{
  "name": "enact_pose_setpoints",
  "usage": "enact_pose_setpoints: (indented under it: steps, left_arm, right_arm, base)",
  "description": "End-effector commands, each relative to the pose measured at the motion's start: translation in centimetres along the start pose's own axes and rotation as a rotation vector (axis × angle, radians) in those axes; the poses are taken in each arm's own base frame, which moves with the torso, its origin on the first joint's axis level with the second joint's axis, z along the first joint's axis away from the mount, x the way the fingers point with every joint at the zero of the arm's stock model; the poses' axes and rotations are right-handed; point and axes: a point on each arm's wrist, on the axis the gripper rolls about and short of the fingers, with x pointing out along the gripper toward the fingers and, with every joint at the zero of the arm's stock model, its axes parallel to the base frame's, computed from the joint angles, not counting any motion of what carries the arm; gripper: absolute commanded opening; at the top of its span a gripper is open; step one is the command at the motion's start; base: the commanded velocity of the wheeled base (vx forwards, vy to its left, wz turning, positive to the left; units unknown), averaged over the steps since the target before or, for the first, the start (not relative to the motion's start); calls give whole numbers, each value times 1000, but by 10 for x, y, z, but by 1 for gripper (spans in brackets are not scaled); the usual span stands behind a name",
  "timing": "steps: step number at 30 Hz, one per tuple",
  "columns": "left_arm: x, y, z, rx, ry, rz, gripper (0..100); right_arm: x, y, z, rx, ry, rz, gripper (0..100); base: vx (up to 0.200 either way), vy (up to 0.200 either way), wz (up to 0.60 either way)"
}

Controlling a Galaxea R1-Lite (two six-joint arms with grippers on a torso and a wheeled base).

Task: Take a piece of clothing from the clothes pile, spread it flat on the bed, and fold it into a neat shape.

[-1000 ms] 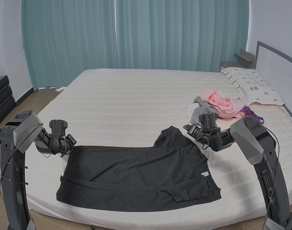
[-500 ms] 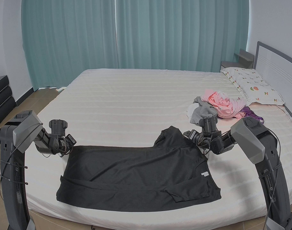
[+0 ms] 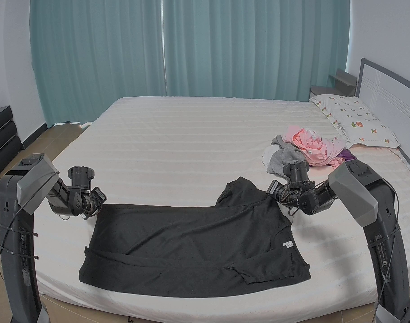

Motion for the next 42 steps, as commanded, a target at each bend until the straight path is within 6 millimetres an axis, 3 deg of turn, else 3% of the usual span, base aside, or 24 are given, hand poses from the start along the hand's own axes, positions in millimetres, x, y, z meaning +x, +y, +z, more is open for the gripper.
enact_pose_setpoints:
  steps: [1,16,20,36,42]
  left_arm:
    - [-7,-4,6,-4,-17,-14,0]
    - [-21,-10,20,-15,-51,-37,0]
    - [-21,-10,21,-14,-53,-39,0]
    - [-20,-9,27,-25,-70,-45,0]
    - [-24,-10,32,-32,-96,-62,0]
  right_arm:
    - [-15,7,11,4,-8,15,0]
    - [-54,4,17,41,-41,106,0]
    - [-62,6,28,68,-68,118,0]
    - [-63,-2,32,84,-75,101,0]
    - [-60,-5,22,75,-67,102,0]
  base:
    - [0,0,0]
    - [0,0,0]
    - [0,0,0]
    - [0,0,0]
    - [0,0,0]
